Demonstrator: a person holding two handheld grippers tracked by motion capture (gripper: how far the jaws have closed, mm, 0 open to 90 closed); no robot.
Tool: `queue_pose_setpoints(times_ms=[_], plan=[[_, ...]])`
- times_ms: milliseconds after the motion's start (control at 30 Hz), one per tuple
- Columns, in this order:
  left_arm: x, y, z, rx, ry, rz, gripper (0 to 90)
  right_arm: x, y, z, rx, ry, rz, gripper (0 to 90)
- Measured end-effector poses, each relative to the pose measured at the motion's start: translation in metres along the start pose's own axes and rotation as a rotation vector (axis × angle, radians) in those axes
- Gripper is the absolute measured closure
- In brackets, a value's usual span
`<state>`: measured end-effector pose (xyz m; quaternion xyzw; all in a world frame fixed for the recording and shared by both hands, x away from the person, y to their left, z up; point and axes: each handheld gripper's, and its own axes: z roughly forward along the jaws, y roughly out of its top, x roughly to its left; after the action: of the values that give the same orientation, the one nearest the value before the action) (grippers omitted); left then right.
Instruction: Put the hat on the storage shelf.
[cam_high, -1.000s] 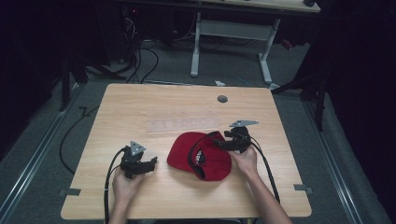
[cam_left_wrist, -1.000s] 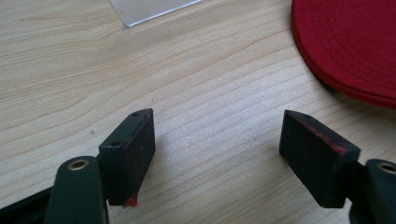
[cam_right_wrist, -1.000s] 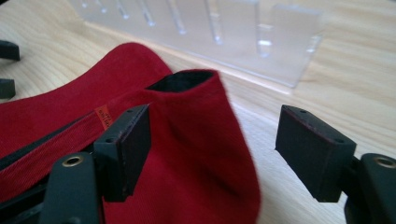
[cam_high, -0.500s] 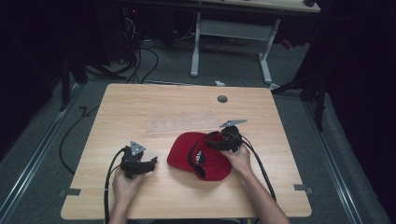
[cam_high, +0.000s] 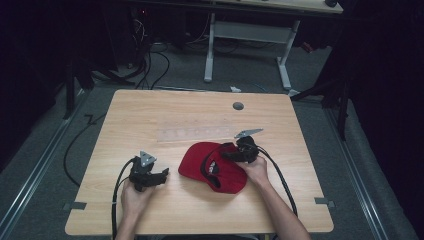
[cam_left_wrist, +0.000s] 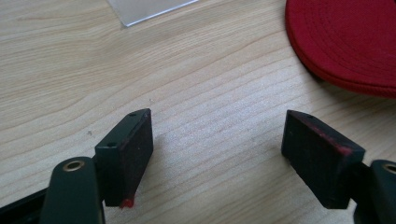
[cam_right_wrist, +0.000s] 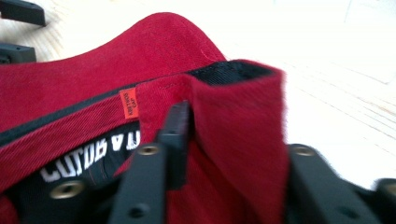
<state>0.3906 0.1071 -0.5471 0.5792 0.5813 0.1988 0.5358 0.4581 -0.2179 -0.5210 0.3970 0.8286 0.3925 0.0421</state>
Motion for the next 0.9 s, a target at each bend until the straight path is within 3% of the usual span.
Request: queue_pose_setpoints(times_ms=[100, 167, 433, 533, 900], plan=[[0.000, 0.000, 0.000, 0.007, -0.007, 0.005, 21.8, 0.000, -0.001, -0.005, 0.002, 0.020, -0.025, 80.8], [-0.001, -0.001, 0.000, 0.011, -0.012, 0.008, 21.0, 0.002, 0.000, -0.008, 0.007, 0.026, -0.037, 83.0], [-0.001, -0.001, -0.001, 0.013, -0.024, 0.010, 23.1, 0.012, 0.003, -0.023, -0.008, 0.057, -0.063, 85.0], [-0.003, -0.002, -0.002, 0.015, -0.029, 0.033, 23.1, 0.015, 0.005, -0.029, -0.016, 0.061, -0.066, 85.2], [-0.022, 0.000, -0.016, -0.006, -0.118, 0.056, 19.7, 0.024, 0.014, -0.055, -0.059, 0.084, -0.057, 85.6]])
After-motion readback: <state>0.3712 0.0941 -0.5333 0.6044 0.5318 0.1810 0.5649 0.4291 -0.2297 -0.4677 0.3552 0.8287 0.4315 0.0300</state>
